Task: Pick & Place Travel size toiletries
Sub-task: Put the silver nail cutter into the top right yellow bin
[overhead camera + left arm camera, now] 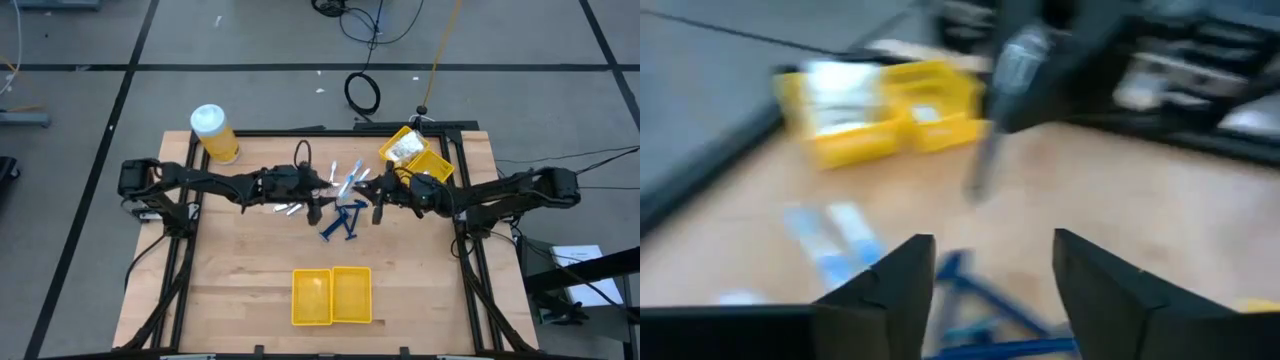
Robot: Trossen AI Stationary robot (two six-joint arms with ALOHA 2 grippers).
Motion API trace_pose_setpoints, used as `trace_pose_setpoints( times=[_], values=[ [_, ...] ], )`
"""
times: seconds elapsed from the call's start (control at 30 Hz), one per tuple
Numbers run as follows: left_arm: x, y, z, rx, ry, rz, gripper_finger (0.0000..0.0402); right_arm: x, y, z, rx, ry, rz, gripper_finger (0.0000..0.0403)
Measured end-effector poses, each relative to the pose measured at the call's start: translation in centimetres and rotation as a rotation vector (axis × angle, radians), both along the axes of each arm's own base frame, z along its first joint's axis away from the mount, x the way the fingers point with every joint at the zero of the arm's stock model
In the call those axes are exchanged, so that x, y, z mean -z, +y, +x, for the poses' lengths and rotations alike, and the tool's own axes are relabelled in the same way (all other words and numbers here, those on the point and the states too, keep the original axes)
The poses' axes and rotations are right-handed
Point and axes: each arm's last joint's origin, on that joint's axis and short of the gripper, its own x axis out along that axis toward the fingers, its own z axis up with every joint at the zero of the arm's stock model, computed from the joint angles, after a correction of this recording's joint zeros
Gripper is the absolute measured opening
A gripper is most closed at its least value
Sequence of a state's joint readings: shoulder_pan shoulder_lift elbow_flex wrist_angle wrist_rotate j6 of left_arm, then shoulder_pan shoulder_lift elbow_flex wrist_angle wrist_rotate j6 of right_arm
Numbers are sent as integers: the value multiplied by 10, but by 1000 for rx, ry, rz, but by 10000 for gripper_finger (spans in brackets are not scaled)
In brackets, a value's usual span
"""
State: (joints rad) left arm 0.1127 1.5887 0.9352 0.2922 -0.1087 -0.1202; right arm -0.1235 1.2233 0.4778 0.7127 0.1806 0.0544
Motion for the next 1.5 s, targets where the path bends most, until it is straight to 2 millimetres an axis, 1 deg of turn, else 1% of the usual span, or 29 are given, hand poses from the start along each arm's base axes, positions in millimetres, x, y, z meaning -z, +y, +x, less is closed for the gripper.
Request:
trace_pose_setpoints(
  times=[0.1, 0.23, 0.4, 0.5, 0.6, 0.7, 0.83, 0.93, 1.1, 1.5],
  values=[
    [-5, 5, -10, -179, 77, 109, 227, 1, -4, -12, 104, 108, -10, 27],
    [-1, 12, -19, -348, 181, 186, 233, 1, -9, -33, 289, 254, -39, 27],
    [10, 26, -24, -423, 257, 142, 228, 2, -15, -62, 529, 388, -39, 27],
    [16, 35, -27, -465, 282, 107, 220, 3, -19, -77, 649, 432, -11, 31],
    [19, 42, -29, -497, 298, 89, 211, 6, -24, -89, 715, 467, 45, 40],
    [23, 49, -28, -514, 301, 86, 202, 12, -28, -98, 778, 520, 98, 38],
    [27, 54, -27, -520, 300, 58, 192, 18, -33, -108, 860, 571, 162, 35],
    [32, 56, -27, -529, 315, 41, 187, 20, -36, -112, 897, 578, 201, 45],
    [34, 56, -27, -527, 318, 27, 187, 21, -39, -114, 920, 571, 235, 81],
    [34, 56, -27, -525, 319, 24, 186, 21, -40, -115, 938, 559, 248, 171]
  ],
)
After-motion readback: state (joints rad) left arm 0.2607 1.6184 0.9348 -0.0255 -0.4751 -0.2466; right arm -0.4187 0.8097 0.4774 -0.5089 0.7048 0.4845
